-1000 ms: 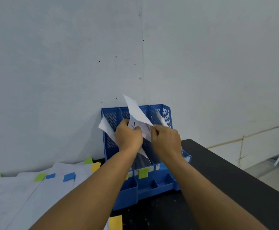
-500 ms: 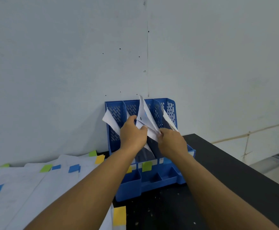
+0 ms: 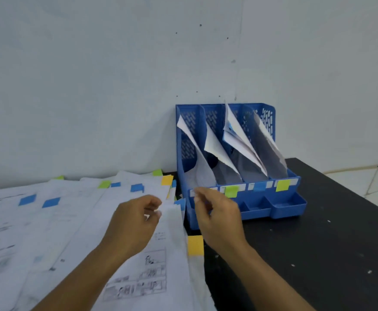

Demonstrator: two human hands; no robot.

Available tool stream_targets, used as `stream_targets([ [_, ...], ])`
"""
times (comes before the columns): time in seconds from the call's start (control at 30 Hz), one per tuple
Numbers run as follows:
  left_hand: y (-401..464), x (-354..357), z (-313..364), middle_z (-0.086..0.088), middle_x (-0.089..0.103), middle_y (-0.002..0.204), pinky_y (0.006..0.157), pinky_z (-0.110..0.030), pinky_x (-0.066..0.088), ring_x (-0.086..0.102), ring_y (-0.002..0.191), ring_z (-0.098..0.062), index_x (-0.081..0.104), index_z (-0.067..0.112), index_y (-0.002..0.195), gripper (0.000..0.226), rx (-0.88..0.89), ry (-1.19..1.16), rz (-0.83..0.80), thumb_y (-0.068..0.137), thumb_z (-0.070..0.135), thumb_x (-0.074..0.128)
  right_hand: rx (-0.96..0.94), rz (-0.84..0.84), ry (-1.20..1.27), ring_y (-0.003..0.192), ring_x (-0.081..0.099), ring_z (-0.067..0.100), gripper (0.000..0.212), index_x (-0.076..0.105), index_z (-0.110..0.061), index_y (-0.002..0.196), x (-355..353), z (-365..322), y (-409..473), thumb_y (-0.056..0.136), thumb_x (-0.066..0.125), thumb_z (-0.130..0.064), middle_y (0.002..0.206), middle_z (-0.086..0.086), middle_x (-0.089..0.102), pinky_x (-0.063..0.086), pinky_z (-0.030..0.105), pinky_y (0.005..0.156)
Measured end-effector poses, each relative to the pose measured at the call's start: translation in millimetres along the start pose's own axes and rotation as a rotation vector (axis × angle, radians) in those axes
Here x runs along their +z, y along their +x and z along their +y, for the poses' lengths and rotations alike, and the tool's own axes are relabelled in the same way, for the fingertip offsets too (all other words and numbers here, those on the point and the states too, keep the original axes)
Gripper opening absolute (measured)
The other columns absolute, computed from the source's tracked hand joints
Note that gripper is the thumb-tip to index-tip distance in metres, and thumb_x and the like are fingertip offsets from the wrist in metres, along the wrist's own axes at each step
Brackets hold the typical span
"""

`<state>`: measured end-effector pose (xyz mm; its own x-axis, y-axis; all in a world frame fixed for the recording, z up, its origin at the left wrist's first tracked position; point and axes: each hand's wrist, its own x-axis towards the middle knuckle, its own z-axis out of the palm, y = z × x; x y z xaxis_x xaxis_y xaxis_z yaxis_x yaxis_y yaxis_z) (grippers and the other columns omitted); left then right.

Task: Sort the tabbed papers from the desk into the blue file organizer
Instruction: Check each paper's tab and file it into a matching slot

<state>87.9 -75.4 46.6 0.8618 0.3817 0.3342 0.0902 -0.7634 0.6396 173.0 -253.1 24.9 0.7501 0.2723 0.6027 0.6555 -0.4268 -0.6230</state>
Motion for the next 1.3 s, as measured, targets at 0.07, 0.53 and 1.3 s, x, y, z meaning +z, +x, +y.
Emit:
stream_targets([
  [0.07,-17.5,-4.4,-22.9,0.014,0.068,0.108,0.091,-0.025,0.050,0.062,0.098,-0.003,0.066,0.033,0.110,0.023,-0.046,0.168,-0.051,0.087,0.034,0.067,0.011,-0.151,0.030,0.082,0.060,0.000,0.020,0.072,-0.023,0.113,14.7,-8.1,-9.3,0.097,0.060,-0.026,0.099,-0.012,0.070,0.047,0.011,0.074],
  [0.53,-69.8,-6.6,-75.3,0.002,0.013,0.162,0.120,-0.034,0.004,0.004,0.149,-0.020,0.025,0.032,0.151,0.137,-0.182,0.465,-0.220,0.039,0.095,-0.024,0.050,-0.468,-0.420,0.116,0.047,0.014,0.045,0.059,-0.027,0.131,42.0,-14.9,-49.7,0.098,0.045,-0.055,0.130,-0.008,0.058,0.041,0.025,0.095],
  [1.3,-65.7,-95.6,-125.3,-0.003,0.045,0.144,0.104,-0.031,0.039,0.048,0.126,-0.021,0.041,0.017,0.143,0.071,-0.584,0.326,-0.124,0.084,0.044,0.070,0.040,-0.510,-0.462,0.117,0.047,0.014,0.047,0.064,-0.029,0.129,44.6,-11.3,-53.8,0.092,0.054,-0.056,0.134,-0.011,0.058,0.039,0.025,0.097],
])
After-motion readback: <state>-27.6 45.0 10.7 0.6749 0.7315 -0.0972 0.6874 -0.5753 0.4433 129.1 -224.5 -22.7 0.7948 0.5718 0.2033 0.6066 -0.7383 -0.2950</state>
